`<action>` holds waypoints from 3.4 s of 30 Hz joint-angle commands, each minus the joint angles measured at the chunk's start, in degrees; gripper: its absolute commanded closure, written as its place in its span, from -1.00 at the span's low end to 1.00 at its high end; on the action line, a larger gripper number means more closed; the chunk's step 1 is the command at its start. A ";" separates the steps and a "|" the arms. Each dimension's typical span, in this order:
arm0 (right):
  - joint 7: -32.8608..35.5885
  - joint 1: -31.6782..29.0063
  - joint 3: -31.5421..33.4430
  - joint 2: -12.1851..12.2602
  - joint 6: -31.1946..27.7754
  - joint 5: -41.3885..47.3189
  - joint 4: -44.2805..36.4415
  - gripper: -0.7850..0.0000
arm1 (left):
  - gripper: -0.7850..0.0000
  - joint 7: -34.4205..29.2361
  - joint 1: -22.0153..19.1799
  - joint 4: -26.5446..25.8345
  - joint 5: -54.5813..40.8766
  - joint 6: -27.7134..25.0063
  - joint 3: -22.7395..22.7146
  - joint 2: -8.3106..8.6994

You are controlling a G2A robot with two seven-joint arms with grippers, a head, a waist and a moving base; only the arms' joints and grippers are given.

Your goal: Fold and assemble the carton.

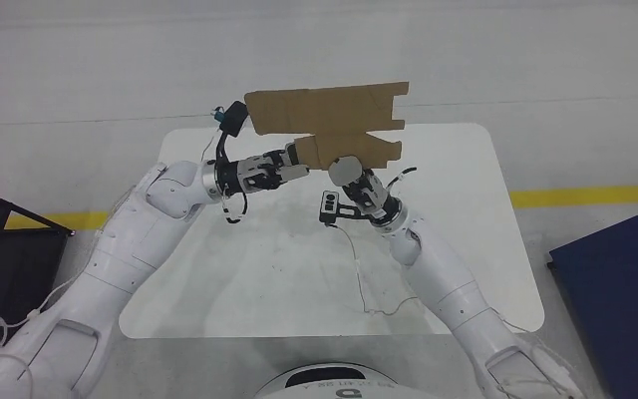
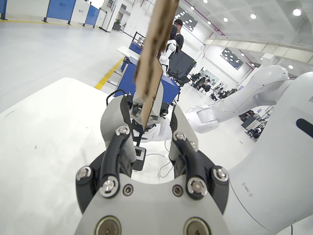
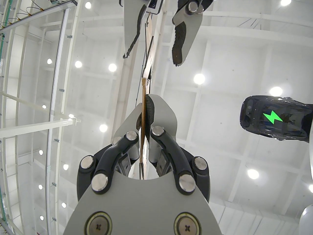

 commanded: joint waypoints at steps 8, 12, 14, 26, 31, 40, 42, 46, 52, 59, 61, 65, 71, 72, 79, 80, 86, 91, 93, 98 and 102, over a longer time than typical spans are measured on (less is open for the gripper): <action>-0.75 -0.77 0.09 -0.40 0.38 0.63 0.14 1.00 | 1.00 0.28 -1.10 2.44 0.31 0.00 1.28 -1.60; -0.76 -1.05 0.42 -0.49 0.38 0.94 0.20 0.31 | 1.00 -0.22 -1.60 3.24 0.35 0.00 1.95 -2.20; -0.78 -1.18 0.68 -0.51 0.38 0.92 0.29 -0.49 | 1.00 -0.43 -1.90 3.55 0.40 0.00 2.13 -2.48; 2.54 -0.91 9.69 0.41 -8.04 -4.88 -0.28 -1.00 | 1.00 -3.11 -2.48 5.98 -0.61 0.00 -1.21 -2.49; 2.66 -2.36 17.41 2.33 -22.23 -22.70 -5.11 -1.00 | 1.00 -8.34 -1.93 5.69 6.62 0.00 -4.63 -1.06; -7.21 -3.31 20.71 4.23 -31.95 -47.73 -16.30 -1.00 | 1.00 -9.55 -0.73 -1.78 32.18 0.00 -4.89 1.81; -8.50 -3.47 20.48 4.36 -33.09 -50.59 -17.63 -1.00 | 1.00 -8.21 -0.39 -2.21 33.27 0.00 -5.18 2.12; -7.61 -3.83 20.12 4.22 -33.43 -48.56 -19.35 -1.00 | 1.00 -6.14 0.01 -2.54 35.22 0.00 -5.37 2.56; -5.91 -3.69 19.35 4.08 -35.76 -48.78 -20.03 -1.00 | 1.00 -5.41 0.34 -3.13 38.03 0.00 -5.15 3.14; -7.88 -2.90 16.69 3.78 -43.21 -56.47 -20.14 -1.00 | 1.00 -2.82 0.09 -2.56 38.10 1.13 -4.17 2.91; -9.67 -3.00 15.28 3.57 -44.35 -57.98 -20.32 -1.00 | 1.00 -1.65 0.06 -2.03 34.95 2.95 -3.93 2.69; -11.97 -3.07 11.84 3.22 -43.17 -60.33 -20.75 -1.00 | 1.00 -2.16 -1.22 -1.96 31.19 5.20 -3.74 2.49; -12.61 -2.79 11.20 3.18 -40.72 -60.25 -21.09 -1.00 | 1.00 -2.46 -2.50 -0.38 27.45 7.52 -3.55 2.18; -12.63 -2.83 11.26 3.20 -40.65 -60.27 -21.25 -1.00 | 1.00 -2.52 -2.63 -0.09 26.89 7.74 -3.43 2.11; -8.84 -3.13 15.57 3.38 -44.02 -55.58 -23.26 -1.00 | 1.00 -1.92 -3.13 2.00 22.86 8.04 -3.10 1.68; -8.01 -3.42 16.95 3.46 -45.18 -54.61 -23.66 -1.00 | 1.00 -1.86 -3.17 2.46 22.56 7.92 -3.26 1.69; -4.97 -7.33 24.26 4.33 -49.76 -55.37 -27.13 -1.00 | 1.00 -2.72 -4.13 4.24 21.30 6.96 -5.47 2.20; -3.88 -9.72 26.35 4.87 -47.22 -56.85 -26.44 -1.00 | 1.00 -3.19 -4.66 4.89 20.51 5.85 -6.79 2.54; -3.49 -9.35 26.10 5.15 -44.66 -59.18 -25.66 -1.00 | 1.00 -3.80 -4.71 4.95 19.60 3.90 -6.59 2.55; -1.09 -7.10 24.52 5.52 -42.14 -63.91 -21.65 -0.74 | 1.00 -5.64 -5.74 6.69 15.09 0.02 -5.29 2.32; -0.69 -5.90 24.83 5.53 -42.81 -62.87 -20.00 -0.63 | 1.00 -6.70 -6.50 6.89 10.92 0.00 -3.93 2.01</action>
